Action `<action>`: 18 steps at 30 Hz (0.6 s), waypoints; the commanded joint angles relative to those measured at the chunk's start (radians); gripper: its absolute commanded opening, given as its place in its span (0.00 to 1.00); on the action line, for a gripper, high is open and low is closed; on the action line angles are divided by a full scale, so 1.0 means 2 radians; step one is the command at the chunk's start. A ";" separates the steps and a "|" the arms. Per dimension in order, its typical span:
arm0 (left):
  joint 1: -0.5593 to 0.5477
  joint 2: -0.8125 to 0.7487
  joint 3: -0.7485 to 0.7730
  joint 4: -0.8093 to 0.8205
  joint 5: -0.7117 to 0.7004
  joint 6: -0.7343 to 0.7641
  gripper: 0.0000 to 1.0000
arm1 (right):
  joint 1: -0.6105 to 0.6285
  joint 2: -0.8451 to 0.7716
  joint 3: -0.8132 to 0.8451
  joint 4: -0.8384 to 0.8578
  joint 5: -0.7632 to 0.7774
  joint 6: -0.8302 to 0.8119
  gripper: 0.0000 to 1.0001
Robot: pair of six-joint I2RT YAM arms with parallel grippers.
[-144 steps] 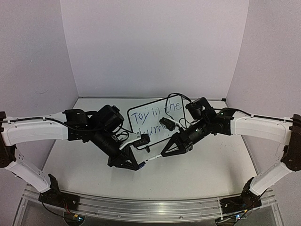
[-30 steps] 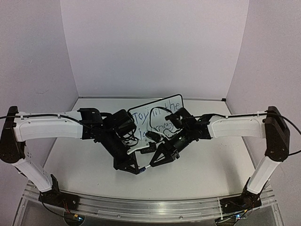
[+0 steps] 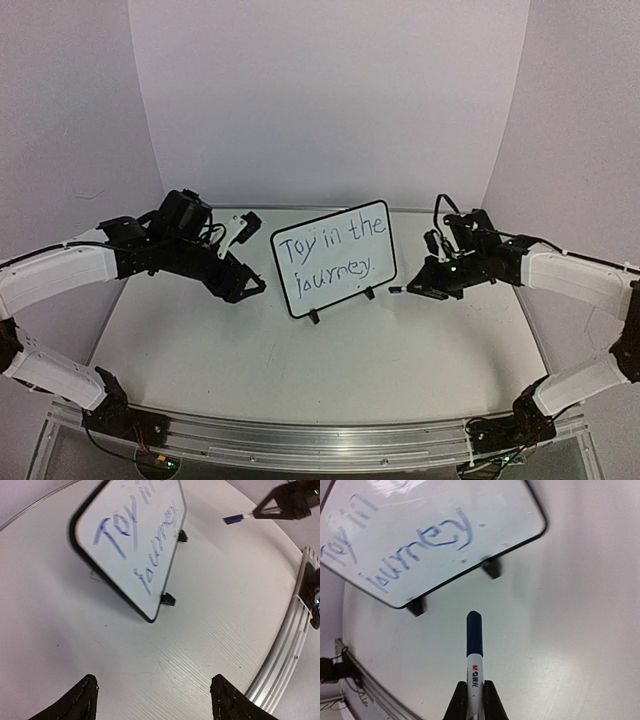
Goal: Write a sentence on the whiteboard
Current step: Put down the whiteboard marker at the center of the board.
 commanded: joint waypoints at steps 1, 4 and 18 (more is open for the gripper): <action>0.065 -0.013 0.005 0.004 -0.055 -0.045 0.77 | -0.028 -0.035 -0.031 -0.028 0.216 -0.004 0.00; 0.121 -0.032 0.002 0.025 -0.066 -0.067 0.80 | -0.029 -0.039 -0.051 0.015 0.321 0.000 0.00; 0.207 -0.071 -0.017 0.049 -0.078 -0.080 0.85 | -0.060 0.097 -0.088 0.241 0.306 -0.030 0.00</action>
